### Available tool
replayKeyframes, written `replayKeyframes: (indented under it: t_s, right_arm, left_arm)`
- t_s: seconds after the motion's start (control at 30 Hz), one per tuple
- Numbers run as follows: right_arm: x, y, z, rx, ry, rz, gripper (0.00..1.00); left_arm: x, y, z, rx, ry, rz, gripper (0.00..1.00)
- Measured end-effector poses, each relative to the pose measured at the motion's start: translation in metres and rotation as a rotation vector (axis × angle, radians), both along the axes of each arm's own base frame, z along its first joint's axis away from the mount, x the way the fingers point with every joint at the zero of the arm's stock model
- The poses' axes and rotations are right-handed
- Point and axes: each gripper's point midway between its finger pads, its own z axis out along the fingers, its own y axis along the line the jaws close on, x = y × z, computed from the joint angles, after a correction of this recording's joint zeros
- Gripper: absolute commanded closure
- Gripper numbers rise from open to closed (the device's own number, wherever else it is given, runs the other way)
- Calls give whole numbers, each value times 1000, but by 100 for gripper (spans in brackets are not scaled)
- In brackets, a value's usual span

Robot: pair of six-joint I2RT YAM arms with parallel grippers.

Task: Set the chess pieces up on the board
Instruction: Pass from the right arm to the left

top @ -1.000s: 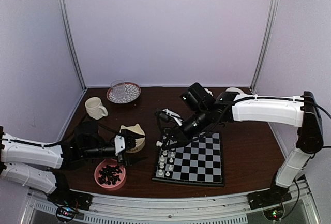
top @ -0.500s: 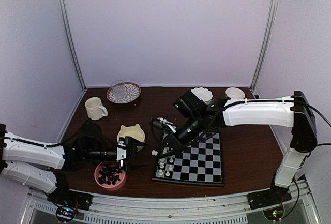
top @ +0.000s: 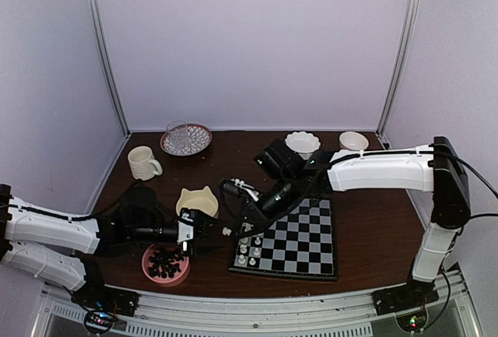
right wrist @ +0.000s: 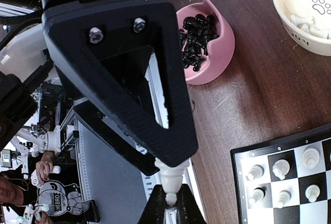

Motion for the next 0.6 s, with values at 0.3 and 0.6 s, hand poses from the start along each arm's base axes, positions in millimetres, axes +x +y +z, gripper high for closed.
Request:
replayKeyframes:
  t_s: [0.3, 0.6]
  right_arm:
    - [-1, 6, 7, 20, 0, 0, 100]
    - [-1, 7, 8, 23, 9, -6, 93]
  left_arm:
    - [1, -2, 3, -5, -4, 1, 64]
    - [4, 0, 8, -13, -17, 20, 84]
